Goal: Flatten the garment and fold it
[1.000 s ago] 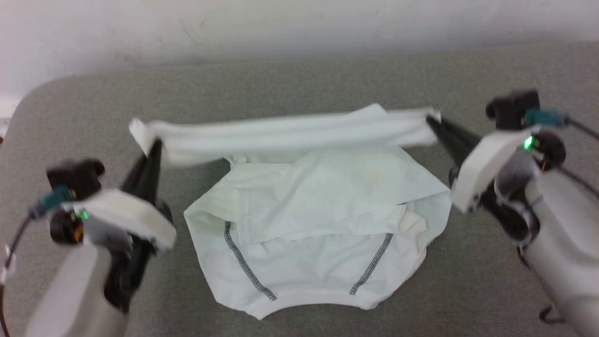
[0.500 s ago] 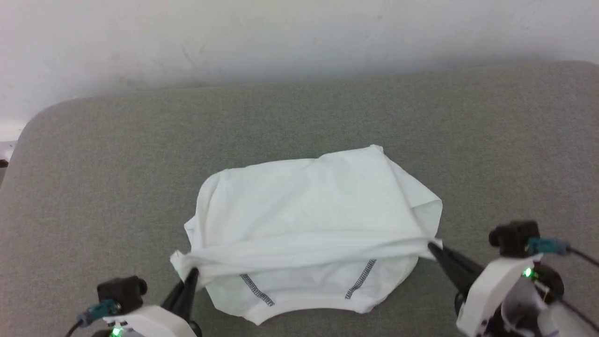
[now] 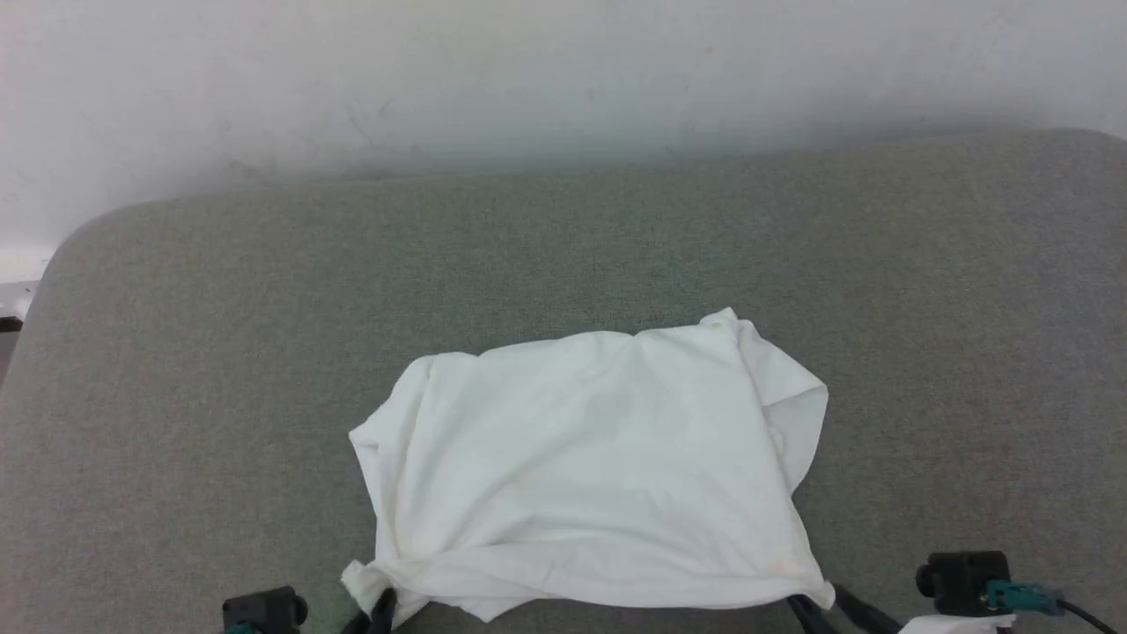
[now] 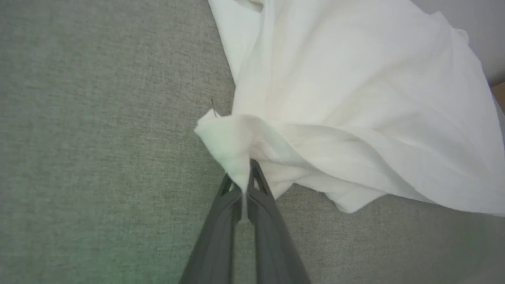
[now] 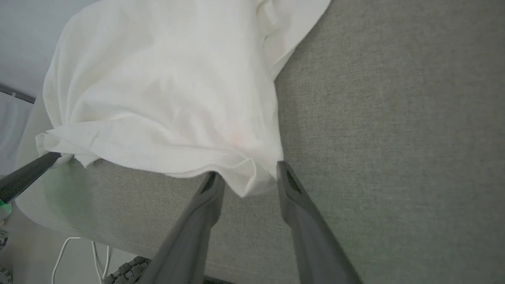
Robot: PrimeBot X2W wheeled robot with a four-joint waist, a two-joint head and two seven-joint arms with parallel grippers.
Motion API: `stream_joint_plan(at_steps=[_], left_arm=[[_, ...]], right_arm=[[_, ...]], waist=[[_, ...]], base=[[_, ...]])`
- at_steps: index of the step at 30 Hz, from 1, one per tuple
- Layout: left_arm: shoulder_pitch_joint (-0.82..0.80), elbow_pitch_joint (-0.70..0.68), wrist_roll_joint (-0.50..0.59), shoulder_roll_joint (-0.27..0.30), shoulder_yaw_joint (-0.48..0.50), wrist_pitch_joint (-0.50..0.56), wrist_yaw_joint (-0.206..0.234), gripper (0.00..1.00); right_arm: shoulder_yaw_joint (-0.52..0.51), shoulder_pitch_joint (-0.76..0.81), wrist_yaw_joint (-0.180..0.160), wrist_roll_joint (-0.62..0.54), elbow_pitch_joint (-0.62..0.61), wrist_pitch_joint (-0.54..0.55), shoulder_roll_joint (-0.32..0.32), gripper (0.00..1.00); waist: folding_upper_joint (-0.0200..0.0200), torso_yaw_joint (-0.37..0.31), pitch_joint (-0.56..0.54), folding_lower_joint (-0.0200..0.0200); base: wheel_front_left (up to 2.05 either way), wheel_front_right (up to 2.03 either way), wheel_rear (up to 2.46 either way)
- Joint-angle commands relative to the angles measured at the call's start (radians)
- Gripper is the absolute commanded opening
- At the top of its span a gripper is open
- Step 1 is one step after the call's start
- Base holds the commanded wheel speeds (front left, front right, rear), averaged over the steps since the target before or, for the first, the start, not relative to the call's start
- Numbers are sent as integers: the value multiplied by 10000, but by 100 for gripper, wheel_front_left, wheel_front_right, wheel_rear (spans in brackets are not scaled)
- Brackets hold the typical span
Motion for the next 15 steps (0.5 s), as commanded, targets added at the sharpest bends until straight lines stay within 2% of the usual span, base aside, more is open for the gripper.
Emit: stream_joint_plan(at_steps=[1, 8, 15], left_arm=[[42, 81, -9, -22, 43, -132, 9, 100], [101, -391, 261, 104, 864, -1518, 488, 100], [-9, -1506, 1259, 90, 1597, -2430, 907, 100]], right_arm=[[-65, 65, -7, -88, -104, -150, 71, 100], [-594, -169, -7, -16, -1013, -1259, 310, 100], [-1598, -1121, -7, -641, -490, -900, 251, 100]], waist=[[0, 28, -89, 0], [0, 65, -476, 0], [0, 273, -711, 0]], base=[[0, 0, 0], [0, 0, 0], [0, 0, 0]])
